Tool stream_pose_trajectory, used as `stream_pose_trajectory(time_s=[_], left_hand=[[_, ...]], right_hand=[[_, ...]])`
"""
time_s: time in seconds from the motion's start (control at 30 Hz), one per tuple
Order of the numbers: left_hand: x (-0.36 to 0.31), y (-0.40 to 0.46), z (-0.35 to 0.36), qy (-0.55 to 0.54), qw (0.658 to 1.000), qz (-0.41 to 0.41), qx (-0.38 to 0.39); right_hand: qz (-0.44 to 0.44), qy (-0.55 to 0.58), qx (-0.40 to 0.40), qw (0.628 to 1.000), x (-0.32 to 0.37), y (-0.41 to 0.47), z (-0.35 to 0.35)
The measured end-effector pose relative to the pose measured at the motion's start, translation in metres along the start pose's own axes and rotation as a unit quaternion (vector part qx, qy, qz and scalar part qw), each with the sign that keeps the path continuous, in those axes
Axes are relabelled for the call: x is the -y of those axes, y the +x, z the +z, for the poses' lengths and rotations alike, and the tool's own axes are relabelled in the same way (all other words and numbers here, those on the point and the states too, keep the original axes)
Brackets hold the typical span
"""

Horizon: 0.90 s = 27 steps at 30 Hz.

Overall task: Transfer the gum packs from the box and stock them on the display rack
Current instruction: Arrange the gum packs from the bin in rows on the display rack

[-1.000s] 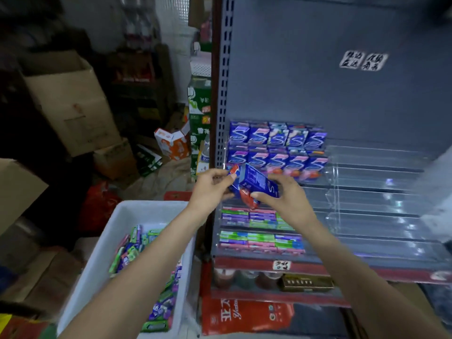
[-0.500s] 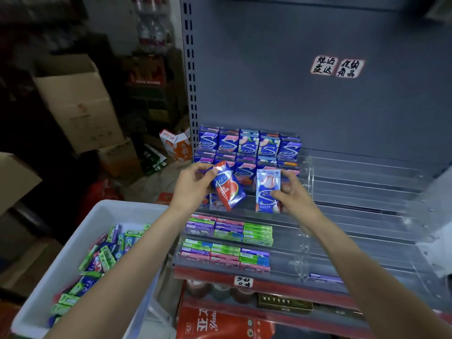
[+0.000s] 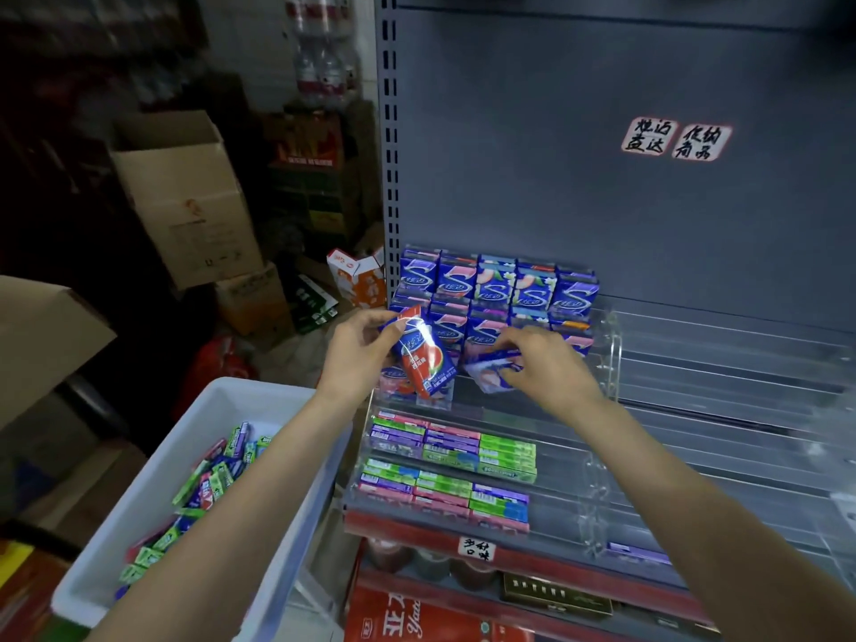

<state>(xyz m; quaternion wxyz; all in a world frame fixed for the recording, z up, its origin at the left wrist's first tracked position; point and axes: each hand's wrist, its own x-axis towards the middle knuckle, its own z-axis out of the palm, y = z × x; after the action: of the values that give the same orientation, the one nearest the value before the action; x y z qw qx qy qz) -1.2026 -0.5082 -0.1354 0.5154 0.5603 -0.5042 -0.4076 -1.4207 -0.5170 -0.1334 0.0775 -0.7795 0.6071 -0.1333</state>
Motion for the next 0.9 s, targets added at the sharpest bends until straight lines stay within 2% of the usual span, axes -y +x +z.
stream_pose_trajectory(time_s=[0.07, 0.13, 0.27, 0.43, 0.63, 0.9], left_hand=[[0.004, 0.001, -0.004, -0.005, 1.000, 0.000, 0.004], [0.009, 0.002, -0.007, 0.005, 1.000, -0.002, 0.007], [0.014, 0.003, -0.010, 0.018, 1.000, 0.005, 0.014], [0.018, 0.003, -0.010, 0.021, 0.999, 0.007, 0.037], [0.019, -0.001, -0.008, -0.013, 0.999, 0.000, 0.045], [0.011, -0.003, -0.007, -0.039, 0.997, -0.006, 0.061]], right_hand=[[-0.014, -0.060, 0.036, 0.997, 0.007, 0.005, 0.009], [-0.020, -0.065, 0.046, 0.997, 0.012, 0.009, 0.020], [-0.008, 0.022, 0.017, 1.000, 0.014, 0.013, 0.041], [0.017, -0.067, -0.057, 0.996, 0.008, -0.004, 0.050], [0.040, -0.013, -0.043, 0.998, 0.005, 0.002, 0.057], [0.026, -0.089, -0.079, 0.993, 0.007, -0.002, 0.066]])
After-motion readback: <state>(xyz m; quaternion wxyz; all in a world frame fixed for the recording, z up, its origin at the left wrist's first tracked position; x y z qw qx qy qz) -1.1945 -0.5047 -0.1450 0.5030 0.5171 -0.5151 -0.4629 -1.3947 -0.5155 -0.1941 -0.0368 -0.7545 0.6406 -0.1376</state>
